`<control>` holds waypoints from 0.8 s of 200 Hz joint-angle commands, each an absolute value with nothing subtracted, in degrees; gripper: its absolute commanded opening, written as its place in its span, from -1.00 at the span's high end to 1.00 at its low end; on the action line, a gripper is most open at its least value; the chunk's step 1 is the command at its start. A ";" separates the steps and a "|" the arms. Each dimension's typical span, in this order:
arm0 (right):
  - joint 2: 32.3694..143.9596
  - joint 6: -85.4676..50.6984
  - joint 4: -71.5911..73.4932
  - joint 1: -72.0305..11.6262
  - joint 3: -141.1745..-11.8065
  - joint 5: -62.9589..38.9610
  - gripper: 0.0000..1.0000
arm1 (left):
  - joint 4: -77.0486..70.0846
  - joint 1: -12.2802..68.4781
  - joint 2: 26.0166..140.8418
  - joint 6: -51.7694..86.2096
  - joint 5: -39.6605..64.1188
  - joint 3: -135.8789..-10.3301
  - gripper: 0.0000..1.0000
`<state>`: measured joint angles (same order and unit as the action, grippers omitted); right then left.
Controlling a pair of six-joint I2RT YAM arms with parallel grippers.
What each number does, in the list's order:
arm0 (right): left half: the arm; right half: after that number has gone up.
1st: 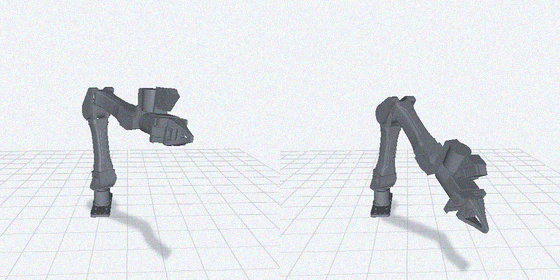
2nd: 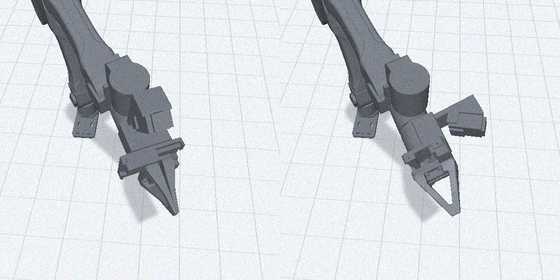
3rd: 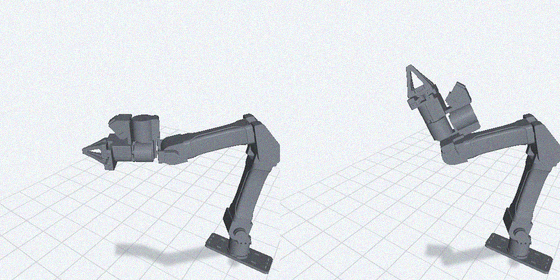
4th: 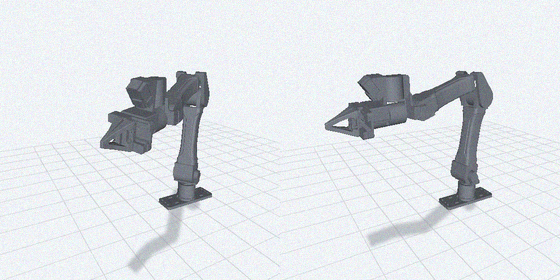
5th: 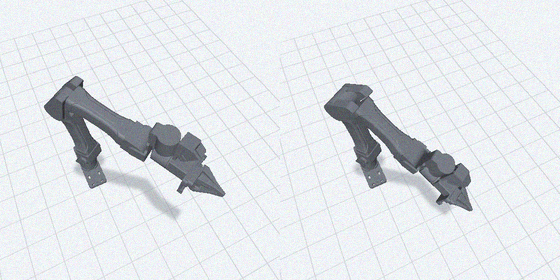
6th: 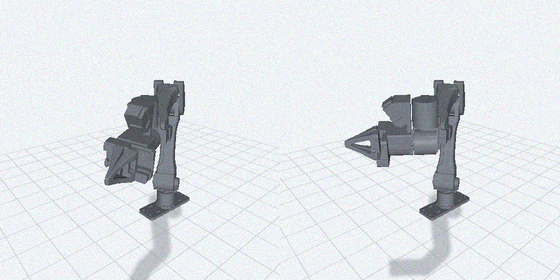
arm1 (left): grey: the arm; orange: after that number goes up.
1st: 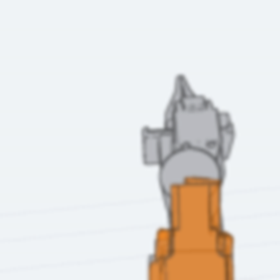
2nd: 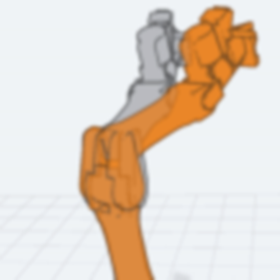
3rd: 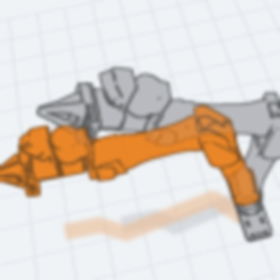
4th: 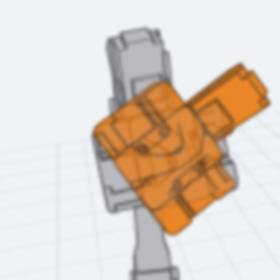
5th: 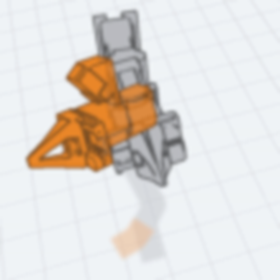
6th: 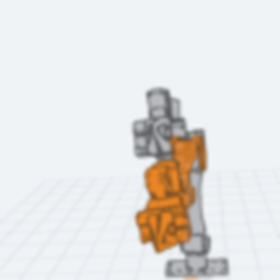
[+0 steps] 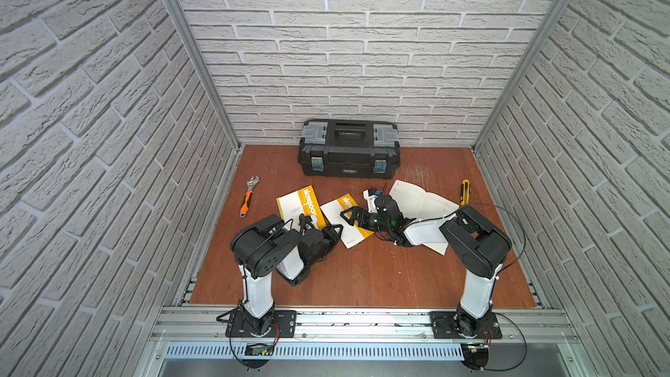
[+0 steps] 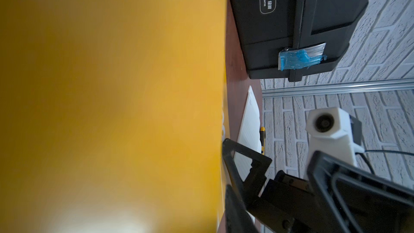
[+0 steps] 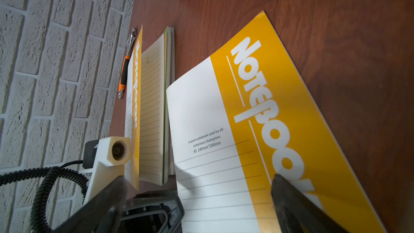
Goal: Close the notebook
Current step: Pick up the notebook from the center of the board.
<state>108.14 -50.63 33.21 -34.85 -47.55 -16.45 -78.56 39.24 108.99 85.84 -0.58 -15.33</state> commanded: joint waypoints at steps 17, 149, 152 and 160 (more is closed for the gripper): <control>106.03 -50.16 33.33 -34.57 -46.90 -16.92 -1.00 | -80.27 39.12 113.69 85.17 1.73 -16.51 0.53; 92.43 -46.67 27.59 -34.44 -49.58 -17.11 -1.00 | -49.30 39.90 95.03 70.94 4.91 -24.98 0.77; 91.79 -46.41 27.00 -34.45 -49.62 -16.98 -1.00 | -48.95 39.80 94.83 70.78 5.18 -25.25 0.77; 90.03 -45.81 25.45 -34.41 -49.81 -16.63 -1.00 | -47.83 39.57 94.16 70.37 5.82 -26.17 0.77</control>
